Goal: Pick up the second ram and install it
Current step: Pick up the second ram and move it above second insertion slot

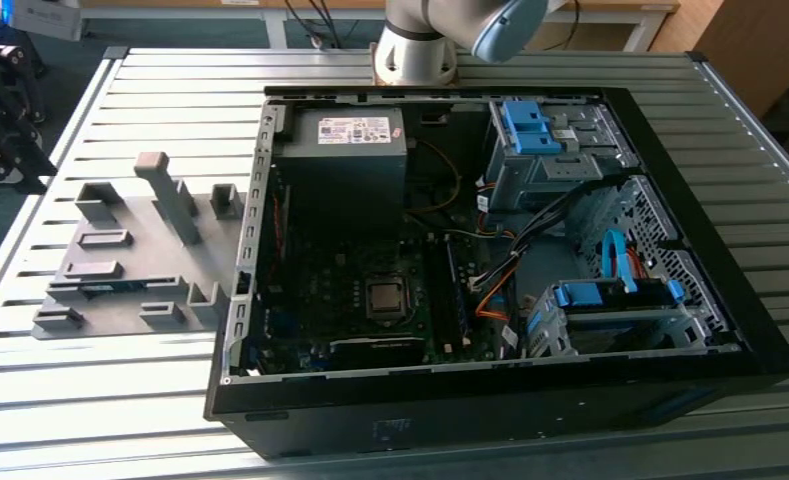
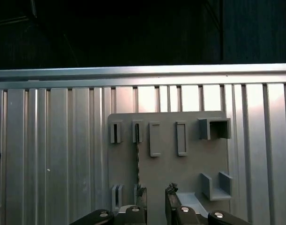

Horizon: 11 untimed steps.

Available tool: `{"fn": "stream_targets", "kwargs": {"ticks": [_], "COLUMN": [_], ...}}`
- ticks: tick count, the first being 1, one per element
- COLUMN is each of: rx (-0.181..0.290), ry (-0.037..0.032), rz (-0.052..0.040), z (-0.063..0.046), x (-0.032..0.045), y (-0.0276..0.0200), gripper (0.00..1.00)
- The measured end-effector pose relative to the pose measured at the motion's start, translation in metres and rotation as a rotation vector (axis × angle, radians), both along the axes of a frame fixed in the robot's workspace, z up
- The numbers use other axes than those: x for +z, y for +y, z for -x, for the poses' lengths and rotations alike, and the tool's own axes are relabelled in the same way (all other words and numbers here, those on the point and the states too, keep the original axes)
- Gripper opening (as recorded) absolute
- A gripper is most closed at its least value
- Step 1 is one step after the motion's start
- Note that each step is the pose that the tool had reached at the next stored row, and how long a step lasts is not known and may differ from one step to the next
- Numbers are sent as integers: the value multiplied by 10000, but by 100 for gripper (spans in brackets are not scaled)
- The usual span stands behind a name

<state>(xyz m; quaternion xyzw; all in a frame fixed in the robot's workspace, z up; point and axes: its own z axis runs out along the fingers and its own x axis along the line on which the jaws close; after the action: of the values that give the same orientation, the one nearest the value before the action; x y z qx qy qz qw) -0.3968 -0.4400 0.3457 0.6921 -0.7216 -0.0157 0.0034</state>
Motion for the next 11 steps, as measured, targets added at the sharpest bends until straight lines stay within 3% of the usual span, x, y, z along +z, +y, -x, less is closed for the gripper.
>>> {"fn": "stream_targets", "kwargs": {"ticks": [11], "rx": [6], "ry": [0], "rz": [-3], "z": [0], "x": [-153], "y": [-8], "gripper": [30]}}
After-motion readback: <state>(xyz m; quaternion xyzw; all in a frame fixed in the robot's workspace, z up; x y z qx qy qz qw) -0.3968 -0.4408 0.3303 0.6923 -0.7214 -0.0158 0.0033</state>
